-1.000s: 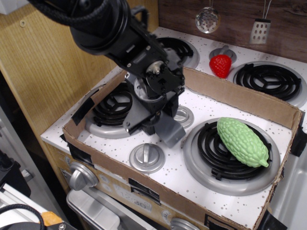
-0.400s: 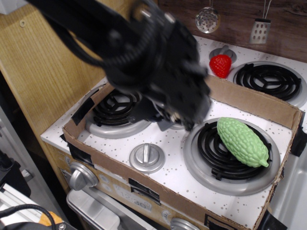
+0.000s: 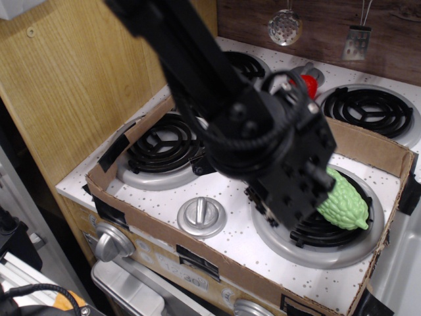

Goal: Right pepper shaker

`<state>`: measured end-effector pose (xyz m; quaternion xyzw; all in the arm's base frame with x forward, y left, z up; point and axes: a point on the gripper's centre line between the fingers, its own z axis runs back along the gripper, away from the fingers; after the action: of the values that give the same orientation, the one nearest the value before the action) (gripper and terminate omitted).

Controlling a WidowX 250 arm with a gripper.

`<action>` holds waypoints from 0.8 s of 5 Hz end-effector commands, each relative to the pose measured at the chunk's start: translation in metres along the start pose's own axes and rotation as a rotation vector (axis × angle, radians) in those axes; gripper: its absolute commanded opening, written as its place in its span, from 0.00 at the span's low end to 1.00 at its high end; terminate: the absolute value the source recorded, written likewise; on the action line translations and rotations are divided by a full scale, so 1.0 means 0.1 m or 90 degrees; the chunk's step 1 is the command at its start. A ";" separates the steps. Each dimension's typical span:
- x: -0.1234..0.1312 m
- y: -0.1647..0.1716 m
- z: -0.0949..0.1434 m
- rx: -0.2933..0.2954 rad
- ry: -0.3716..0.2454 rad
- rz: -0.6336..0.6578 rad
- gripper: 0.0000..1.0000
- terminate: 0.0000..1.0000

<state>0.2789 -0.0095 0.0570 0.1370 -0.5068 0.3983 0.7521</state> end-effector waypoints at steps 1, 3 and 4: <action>-0.13 -0.07 -0.03 0.020 -0.174 -0.037 0.00 0.00; -0.28 0.08 -0.01 0.089 -0.188 -0.066 0.00 0.00; -0.33 0.15 0.03 0.105 -0.181 -0.060 0.00 0.00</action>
<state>0.2578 -0.0146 0.0276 0.2819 -0.5630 0.3741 0.6809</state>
